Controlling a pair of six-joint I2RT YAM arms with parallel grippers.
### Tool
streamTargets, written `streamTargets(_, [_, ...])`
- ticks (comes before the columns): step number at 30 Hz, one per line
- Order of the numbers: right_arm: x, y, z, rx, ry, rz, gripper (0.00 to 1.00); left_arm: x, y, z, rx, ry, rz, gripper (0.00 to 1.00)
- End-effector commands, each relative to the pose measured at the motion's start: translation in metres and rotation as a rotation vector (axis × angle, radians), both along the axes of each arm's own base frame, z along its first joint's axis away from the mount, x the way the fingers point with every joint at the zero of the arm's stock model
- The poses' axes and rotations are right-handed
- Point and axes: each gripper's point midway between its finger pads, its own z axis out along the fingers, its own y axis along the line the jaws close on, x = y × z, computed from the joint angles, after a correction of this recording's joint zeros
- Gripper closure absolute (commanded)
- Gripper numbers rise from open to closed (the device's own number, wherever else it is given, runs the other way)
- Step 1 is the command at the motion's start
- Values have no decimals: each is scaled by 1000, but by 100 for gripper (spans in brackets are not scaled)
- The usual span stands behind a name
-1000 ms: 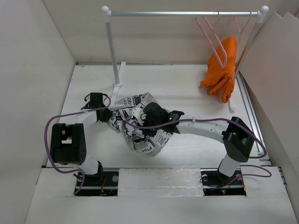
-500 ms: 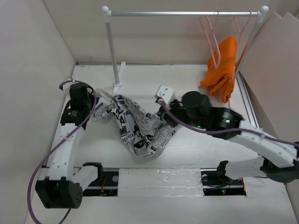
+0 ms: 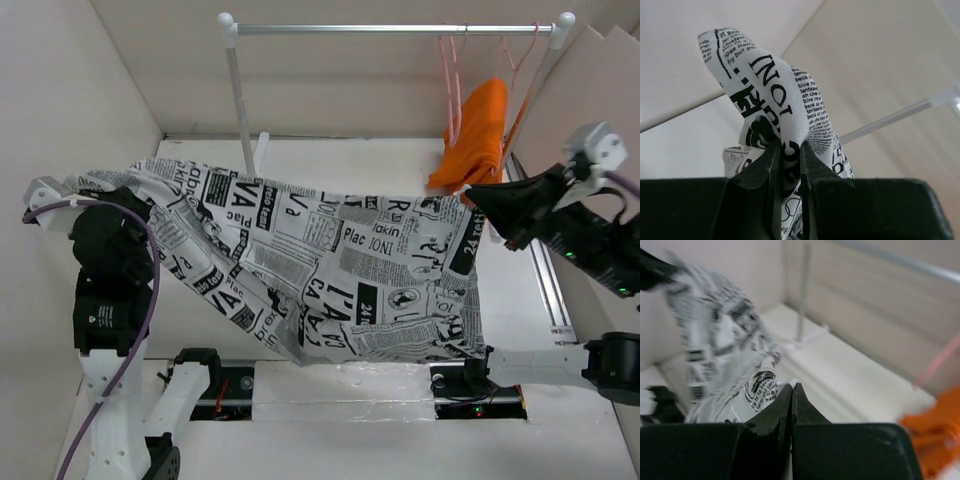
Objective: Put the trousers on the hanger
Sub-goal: Flatten out the trousers at the center of the board.
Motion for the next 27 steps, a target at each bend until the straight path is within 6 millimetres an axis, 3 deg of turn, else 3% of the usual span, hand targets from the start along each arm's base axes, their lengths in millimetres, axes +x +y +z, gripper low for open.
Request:
streamTargets(1, [48, -16, -75, -245, 103, -311, 100, 9, 10, -50, 13, 153, 63, 100])
streamTargets(2, [67, -21, -108, -333, 144, -396, 100, 11, 11, -57, 12, 167, 66, 100])
streamTargets(5, [96, -27, -154, -396, 179, -469, 100, 22, 7, -95, -2, 252, 52, 100])
streamTargets(6, [114, -43, -200, -473, 249, -538, 100, 24, 6, -106, -12, 266, 48, 100])
streamTargets(7, [132, -49, -204, -434, 235, -594, 100, 32, 4, -134, -22, 305, 44, 100])
streamTargets(8, [145, -61, -216, -436, 242, -651, 100, 38, 0, -148, -34, 322, 19, 100])
streamTargets(9, [164, -95, -243, -450, 301, -765, 100, 43, -4, -160, -40, 341, 2, 93])
streamTargets(10, [182, -104, -239, -386, 274, -811, 100, 53, -6, -181, -47, 390, -9, 80])
streamTargets(11, [193, -116, -248, -348, 291, -854, 100, 58, -10, -190, -55, 418, -28, 62])
streamTargets(12, [204, -118, -260, -324, 318, -832, 98, 61, -10, -196, -60, 443, -26, 31])
streamTargets(13, [220, -142, -281, -323, 380, -882, 85, 65, -10, -199, -64, 485, -21, 20])
streamTargets(14, [225, -144, -291, -325, 420, -865, 50, 66, -9, -199, -64, 502, -11, 9])
streamTargets(15, [228, -143, -300, -341, 460, -839, 41, 67, -7, -198, -56, 513, -5, 6])
streamTargets(17, [221, -132, -312, -412, 501, -781, 31, 67, -6, -193, -38, 517, -3, 2])
streamTargets(19, [211, -118, -318, -415, 493, -719, 30, 66, -7, -194, -30, 496, -15, 2])
streamTargets(20, [196, -109, -329, -411, 499, -677, 29, 66, -10, -197, -31, 494, -39, 3])
streamTargets(21, [187, -104, -337, -414, 509, -644, 28, 65, -12, -208, -28, 508, -52, 4])
streamTargets(22, [179, -103, -347, -417, 526, -629, 29, 65, -14, -215, -35, 516, -62, 5])
streamTargets(23, [165, -100, -376, -439, 579, -600, 51, 67, -21, -223, -47, 530, -104, 9])
streamTargets(25, [146, -101, -391, -416, 597, -581, 96, 73, -29, -245, -51, 566, -156, 16])
streamTargets(27, [128, -102, -422, -397, 663, -547, 100, 79, -40, -259, -76, 592, -209, 19])
